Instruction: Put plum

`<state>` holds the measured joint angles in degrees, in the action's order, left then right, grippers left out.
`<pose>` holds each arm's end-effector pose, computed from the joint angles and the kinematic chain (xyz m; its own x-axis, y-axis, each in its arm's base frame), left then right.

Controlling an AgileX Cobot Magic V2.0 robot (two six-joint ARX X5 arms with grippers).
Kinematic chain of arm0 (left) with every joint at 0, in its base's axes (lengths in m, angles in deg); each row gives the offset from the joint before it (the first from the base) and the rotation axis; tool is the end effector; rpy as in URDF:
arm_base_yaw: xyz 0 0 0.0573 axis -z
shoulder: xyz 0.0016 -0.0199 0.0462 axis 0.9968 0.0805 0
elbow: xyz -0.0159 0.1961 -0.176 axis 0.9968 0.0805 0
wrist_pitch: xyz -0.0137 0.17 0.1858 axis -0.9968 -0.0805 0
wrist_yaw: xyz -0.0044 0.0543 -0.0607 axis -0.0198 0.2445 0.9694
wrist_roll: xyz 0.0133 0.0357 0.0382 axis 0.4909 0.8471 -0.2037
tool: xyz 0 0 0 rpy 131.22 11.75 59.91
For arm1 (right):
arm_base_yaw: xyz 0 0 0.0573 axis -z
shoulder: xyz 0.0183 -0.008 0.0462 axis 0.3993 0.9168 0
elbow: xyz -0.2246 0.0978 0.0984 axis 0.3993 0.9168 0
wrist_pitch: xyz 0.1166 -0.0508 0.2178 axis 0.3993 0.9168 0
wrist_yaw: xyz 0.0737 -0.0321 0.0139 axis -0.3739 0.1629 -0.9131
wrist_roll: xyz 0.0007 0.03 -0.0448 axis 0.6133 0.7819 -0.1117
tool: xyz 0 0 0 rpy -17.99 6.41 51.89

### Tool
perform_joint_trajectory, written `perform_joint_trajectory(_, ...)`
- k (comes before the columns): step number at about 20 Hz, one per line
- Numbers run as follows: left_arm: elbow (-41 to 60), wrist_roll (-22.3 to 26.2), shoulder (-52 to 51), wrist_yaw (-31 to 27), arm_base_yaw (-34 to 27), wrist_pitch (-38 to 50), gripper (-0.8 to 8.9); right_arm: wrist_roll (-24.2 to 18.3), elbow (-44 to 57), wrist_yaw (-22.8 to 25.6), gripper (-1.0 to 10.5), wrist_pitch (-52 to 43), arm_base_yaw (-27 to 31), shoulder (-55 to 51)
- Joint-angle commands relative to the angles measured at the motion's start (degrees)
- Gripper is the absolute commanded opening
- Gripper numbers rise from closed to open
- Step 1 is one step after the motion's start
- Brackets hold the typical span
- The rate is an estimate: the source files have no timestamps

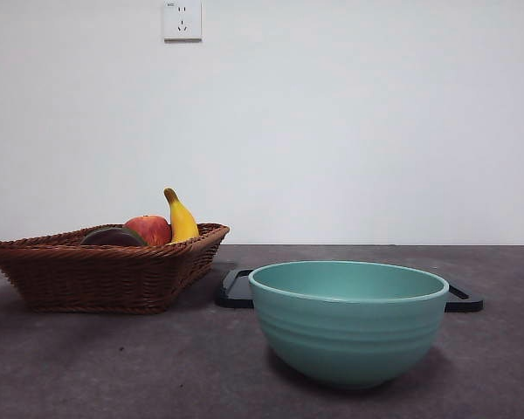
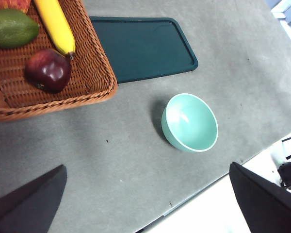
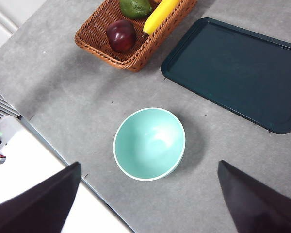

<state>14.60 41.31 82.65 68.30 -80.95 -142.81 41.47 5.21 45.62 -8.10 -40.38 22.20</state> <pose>0.0883 -0.0234 0.3561 0.5291 -0.6079 -0.5920 0.4632 0.7915 -0.3988 0.1024 0.0453 0.3580 0.4733 0.6416 -0.6037 -0.5838 0.7416 0.3305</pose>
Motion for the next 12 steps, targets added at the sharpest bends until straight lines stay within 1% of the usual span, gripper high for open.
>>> perform_joint_trajectory(1, -1.0, 0.5, 1.5, 0.0, 0.2, 0.6, 5.83, -0.2, -1.1, 0.0, 4.6, -0.4, -0.3, 0.4)
perform_joint_trajectory(2, -1.0, 0.5, 2.2, 0.0, 0.2, 0.9, 5.78, -0.2, -1.1, 0.0, 4.6, -0.4, -0.3, 0.4)
perform_joint_trajectory(3, -1.0, 0.5, 3.1, -0.2, 0.3, 1.6, 5.54, -0.2, -1.1, 0.0, 4.6, -0.4, -0.3, 0.4)
perform_joint_trajectory(7, -1.0, 0.5, 8.3, -2.9, 2.4, 6.8, 5.57, -0.2, -1.1, 0.0, 4.6, -0.4, -0.3, 0.5)
perform_joint_trajectory(9, -1.0, 0.8, 11.8, -7.3, 4.0, 9.4, 5.61, -0.2, -1.1, 0.0, 4.6, -0.4, -0.3, 0.9)
perform_joint_trajectory(11, -1.0, 1.4, 15.7, -10.2, 6.0, 11.9, 5.61, -0.2, -1.1, 0.0, 4.6, -0.5, -0.3, 1.7)
perform_joint_trajectory(12, -1.0, 1.9, 18.2, -12.5, 7.2, 13.9, 5.61, -0.2, -1.1, 0.0, 4.6, -0.5, -0.3, 2.2)
